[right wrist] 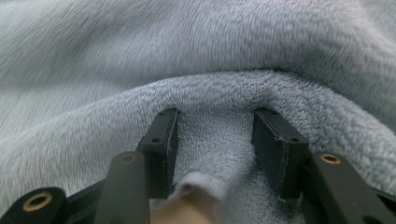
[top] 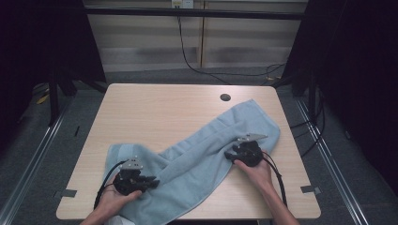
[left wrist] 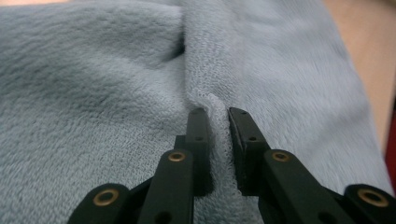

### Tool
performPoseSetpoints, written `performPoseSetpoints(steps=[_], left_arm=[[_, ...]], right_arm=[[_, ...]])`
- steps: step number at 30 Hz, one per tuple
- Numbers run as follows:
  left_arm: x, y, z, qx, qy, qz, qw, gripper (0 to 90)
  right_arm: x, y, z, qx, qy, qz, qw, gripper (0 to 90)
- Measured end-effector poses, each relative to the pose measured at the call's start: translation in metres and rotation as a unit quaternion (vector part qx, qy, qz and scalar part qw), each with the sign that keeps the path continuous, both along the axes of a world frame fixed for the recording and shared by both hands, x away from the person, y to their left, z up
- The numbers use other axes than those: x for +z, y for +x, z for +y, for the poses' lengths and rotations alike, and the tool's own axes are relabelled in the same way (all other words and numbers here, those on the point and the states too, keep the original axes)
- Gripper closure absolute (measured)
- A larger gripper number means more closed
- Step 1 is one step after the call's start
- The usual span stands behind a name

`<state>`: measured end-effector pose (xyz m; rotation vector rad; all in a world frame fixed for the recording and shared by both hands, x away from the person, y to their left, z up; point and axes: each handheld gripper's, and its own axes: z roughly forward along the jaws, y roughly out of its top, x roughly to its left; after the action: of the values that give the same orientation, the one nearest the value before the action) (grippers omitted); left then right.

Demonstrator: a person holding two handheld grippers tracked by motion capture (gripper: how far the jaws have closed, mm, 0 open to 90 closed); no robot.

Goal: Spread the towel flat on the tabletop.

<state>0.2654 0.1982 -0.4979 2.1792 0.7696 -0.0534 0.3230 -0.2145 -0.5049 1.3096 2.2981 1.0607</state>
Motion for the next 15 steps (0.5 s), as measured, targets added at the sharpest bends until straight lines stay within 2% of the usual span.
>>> performPoseSetpoints(steps=[1, 4, 5, 9, 10, 13, 15], left_arm=[[0.001, -0.003, -0.002, -0.001, 0.002, 0.005, 1.0000, 78.7], [0.001, -0.006, -0.005, 0.000, 0.000, 0.004, 1.0000, 78.0], [0.001, -0.005, -0.005, -0.001, -0.005, 0.012, 0.9999, 77.7], [0.005, -0.003, -0.004, 0.000, -0.014, 0.008, 0.9999, 74.6], [0.007, -0.002, -0.003, 0.004, -0.019, 0.006, 0.9998, 73.5], [0.018, 0.005, 0.000, 0.011, -0.043, -0.009, 0.9990, 69.7], [0.025, 0.012, 0.001, 0.017, -0.050, -0.021, 0.9984, 67.3]], right_arm=[[-0.001, 0.007, 0.005, 0.000, 0.000, -0.004, 1.0000, 51.4], [-0.001, 0.029, 0.022, 0.005, -0.002, -0.002, 1.0000, 51.3], [-0.001, 0.037, 0.028, 0.006, -0.001, -0.002, 1.0000, 51.4], [-0.003, 0.058, 0.055, 0.022, 0.006, -0.005, 0.9997, 52.8], [-0.004, 0.061, 0.061, 0.031, 0.005, -0.012, 0.9994, 56.4], [-0.003, 0.065, 0.078, 0.048, -0.005, -0.016, 0.9987, 78.6], [-0.003, 0.069, 0.087, 0.060, -0.006, -0.016, 0.9981, 83.9]])
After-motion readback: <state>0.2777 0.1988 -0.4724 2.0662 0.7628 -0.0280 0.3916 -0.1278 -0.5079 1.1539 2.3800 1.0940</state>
